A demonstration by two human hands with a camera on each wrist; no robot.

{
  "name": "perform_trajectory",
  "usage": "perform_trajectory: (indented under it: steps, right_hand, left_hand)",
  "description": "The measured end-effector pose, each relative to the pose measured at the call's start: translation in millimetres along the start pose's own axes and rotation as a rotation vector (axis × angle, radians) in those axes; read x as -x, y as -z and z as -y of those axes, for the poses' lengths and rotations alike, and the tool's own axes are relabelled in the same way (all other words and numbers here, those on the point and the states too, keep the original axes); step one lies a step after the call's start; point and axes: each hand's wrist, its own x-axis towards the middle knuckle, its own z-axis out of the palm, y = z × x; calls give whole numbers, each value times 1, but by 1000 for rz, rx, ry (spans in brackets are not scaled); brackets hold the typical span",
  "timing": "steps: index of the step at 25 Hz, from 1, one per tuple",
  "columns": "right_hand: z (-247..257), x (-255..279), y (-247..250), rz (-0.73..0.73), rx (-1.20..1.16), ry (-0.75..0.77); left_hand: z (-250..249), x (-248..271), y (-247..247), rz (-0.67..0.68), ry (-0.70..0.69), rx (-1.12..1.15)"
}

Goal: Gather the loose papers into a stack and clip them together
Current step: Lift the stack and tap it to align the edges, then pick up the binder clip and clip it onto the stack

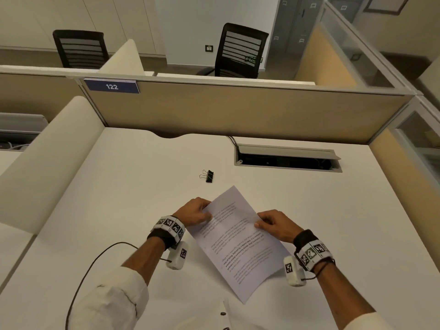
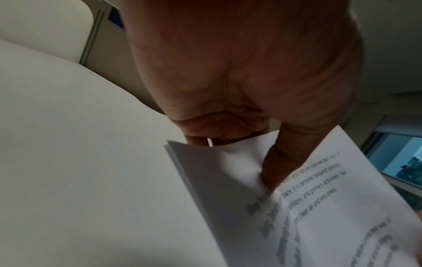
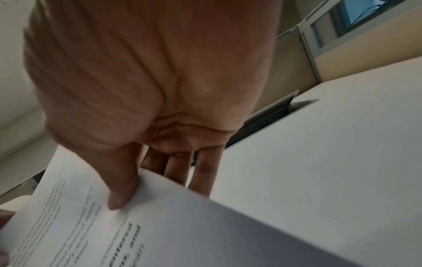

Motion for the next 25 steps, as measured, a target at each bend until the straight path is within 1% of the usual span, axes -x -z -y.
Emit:
perform_trajectory:
  steps: [2, 3, 4, 5, 7, 8, 9, 10, 11, 14, 17, 21, 25]
  right_hand:
    - [-10, 0, 1, -49, -63, 3]
    - [-17, -1, 3, -73, -107, -3]
    - [-22, 0, 5, -103, -164, -13]
    - [-28, 1, 8, -142, -237, -31]
    - [-37, 5, 11, -253, -410, -91]
    - [-42, 7, 11, -318, -490, -133]
    - [-46, 8, 10, -383, -559, -170]
    - [-52, 7, 11, -439, -624, -205]
    - [-57, 5, 13, -482, -677, -232]
    - [-69, -1, 17, -550, -759, -285]
    - [-73, -9, 18, -559, -773, -278]
    - [-77, -14, 24, -582, -796, -281]
    - [-78, -16, 25, -597, -815, -271]
  left_hand:
    - [3, -11, 0, 19, 1, 6]
    - [3, -16, 0, 8, 8, 43]
    - [5, -22, 1, -35, 16, 89]
    - [6, -29, 1, -125, 21, 122]
    - [15, -47, 5, -418, 57, 86]
    - [20, -56, 8, -557, 97, 57]
    - [24, -64, 12, -661, 143, 41]
    - [28, -74, 16, -722, 191, 35]
    - [29, -83, 19, -753, 232, 26]
    - [28, -110, 27, -748, 328, 14]
    - [29, -134, 35, -739, 405, 13]
    - [28, -154, 40, -735, 441, -18]
    - [31, -154, 41, -704, 460, -43]
